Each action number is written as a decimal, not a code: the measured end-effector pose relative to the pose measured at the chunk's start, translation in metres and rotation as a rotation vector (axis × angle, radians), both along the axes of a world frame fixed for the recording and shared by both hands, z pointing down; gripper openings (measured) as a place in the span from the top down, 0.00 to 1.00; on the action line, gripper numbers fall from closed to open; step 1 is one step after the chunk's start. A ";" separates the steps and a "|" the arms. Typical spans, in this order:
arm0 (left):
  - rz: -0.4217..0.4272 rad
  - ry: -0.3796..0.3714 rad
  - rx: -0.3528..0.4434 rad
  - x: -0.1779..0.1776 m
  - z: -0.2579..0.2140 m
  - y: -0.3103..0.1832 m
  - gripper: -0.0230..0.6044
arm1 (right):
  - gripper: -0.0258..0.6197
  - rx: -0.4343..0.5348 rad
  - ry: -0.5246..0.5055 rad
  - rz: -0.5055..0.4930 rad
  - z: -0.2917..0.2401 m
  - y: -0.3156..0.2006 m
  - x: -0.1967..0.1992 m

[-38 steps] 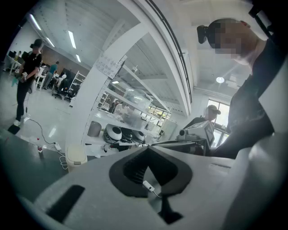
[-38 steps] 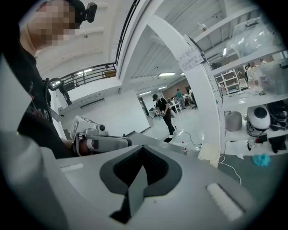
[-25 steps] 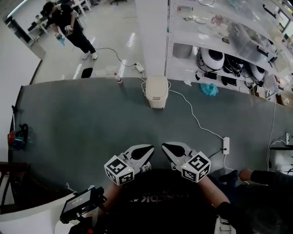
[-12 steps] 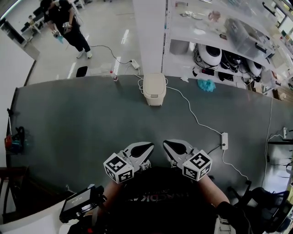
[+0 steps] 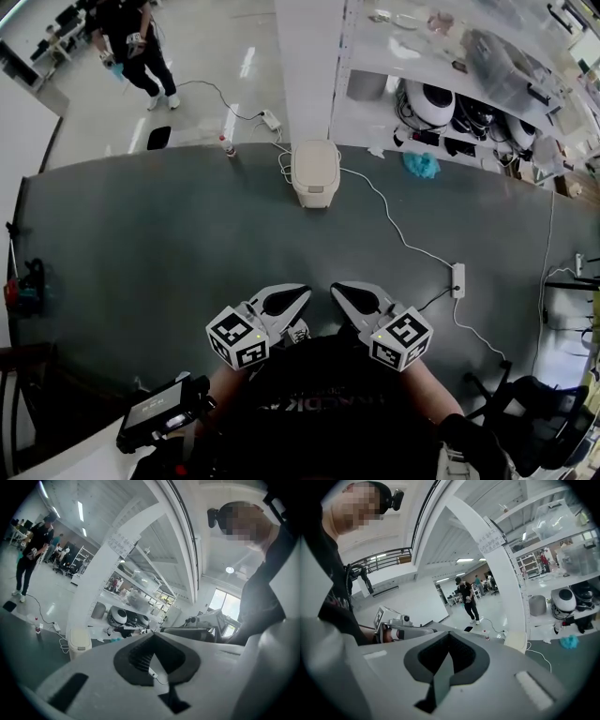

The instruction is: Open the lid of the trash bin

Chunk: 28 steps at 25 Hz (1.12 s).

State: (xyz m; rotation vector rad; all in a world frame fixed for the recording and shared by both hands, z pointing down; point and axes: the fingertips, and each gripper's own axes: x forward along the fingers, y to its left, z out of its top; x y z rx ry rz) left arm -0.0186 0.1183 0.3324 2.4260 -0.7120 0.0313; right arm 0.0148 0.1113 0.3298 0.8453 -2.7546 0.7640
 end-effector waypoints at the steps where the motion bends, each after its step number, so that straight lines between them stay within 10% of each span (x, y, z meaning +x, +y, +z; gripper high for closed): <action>1: -0.005 -0.002 -0.002 0.002 0.002 -0.005 0.96 | 0.95 -0.004 -0.001 -0.001 0.001 -0.007 0.003; 28: -0.376 -0.021 -0.197 0.029 0.065 -0.160 0.96 | 0.89 0.013 0.136 -0.206 0.097 -0.305 0.047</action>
